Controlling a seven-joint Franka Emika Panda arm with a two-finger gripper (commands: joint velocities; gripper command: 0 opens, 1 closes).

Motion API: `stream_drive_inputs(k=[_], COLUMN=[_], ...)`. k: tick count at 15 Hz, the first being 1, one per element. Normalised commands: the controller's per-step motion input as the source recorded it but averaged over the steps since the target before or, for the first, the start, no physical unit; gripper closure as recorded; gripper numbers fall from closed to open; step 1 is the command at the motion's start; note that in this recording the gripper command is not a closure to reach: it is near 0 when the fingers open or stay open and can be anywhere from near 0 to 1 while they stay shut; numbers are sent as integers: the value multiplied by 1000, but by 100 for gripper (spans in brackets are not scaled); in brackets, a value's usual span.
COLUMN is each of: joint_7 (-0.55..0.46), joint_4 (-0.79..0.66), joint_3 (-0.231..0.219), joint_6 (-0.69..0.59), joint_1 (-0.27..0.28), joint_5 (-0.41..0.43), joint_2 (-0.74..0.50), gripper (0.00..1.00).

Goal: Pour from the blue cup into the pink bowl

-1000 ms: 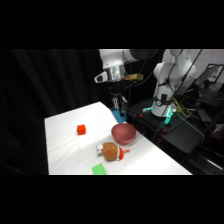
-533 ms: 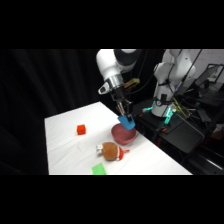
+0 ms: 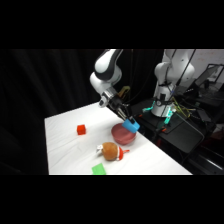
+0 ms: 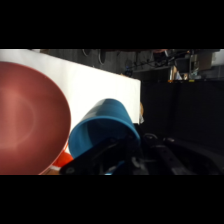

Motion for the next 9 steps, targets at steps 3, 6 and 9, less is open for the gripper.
stream_drive_inputs(k=[3, 6, 9], joint_7=[-272, -107, -30], joint_4=[591, 437, 286], joint_3=[90, 107, 91], joint_6=[-445, -374, -308], joint_1=[-223, -172, -114], joint_5=[6, -81, -130], joint_2=[699, 355, 93], gripper=[10, 10, 10])
